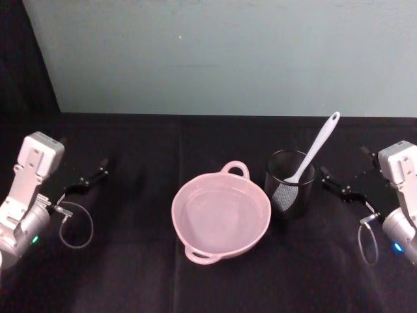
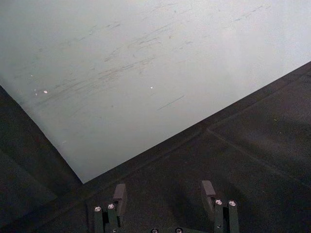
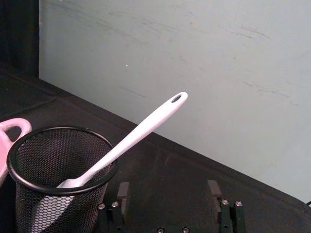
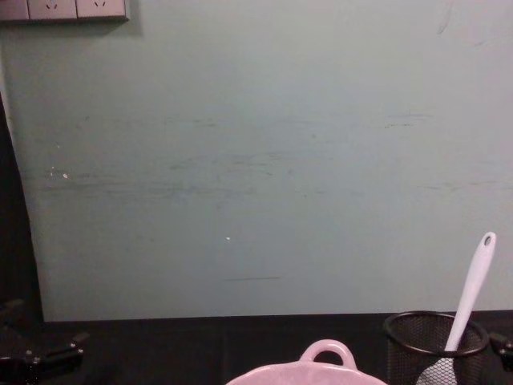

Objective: Use the one hand to pick up the spoon and stir the clear water in the bowl.

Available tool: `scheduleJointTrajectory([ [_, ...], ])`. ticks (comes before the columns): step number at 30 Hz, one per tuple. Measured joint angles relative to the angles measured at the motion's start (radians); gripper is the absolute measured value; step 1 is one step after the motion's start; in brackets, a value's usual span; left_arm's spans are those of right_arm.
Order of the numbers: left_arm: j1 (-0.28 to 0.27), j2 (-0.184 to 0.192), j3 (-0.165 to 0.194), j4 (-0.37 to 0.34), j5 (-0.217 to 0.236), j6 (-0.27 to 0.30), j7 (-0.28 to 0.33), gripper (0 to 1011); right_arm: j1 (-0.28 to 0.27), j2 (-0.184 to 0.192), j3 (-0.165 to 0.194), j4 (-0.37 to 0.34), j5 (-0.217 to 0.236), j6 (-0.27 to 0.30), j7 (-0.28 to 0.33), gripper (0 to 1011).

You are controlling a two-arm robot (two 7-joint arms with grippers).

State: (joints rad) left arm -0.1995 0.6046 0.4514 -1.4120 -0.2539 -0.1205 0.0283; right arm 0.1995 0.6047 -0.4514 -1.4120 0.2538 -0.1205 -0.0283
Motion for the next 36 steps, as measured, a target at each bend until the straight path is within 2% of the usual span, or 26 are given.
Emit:
scheduleJointTrajectory([
  [36, 0.0, 0.0, 0.0, 0.0, 0.0, 0.0, 0.0, 1005, 0.0, 0.0, 0.0, 0.0, 0.0, 0.0, 0.0, 1002],
])
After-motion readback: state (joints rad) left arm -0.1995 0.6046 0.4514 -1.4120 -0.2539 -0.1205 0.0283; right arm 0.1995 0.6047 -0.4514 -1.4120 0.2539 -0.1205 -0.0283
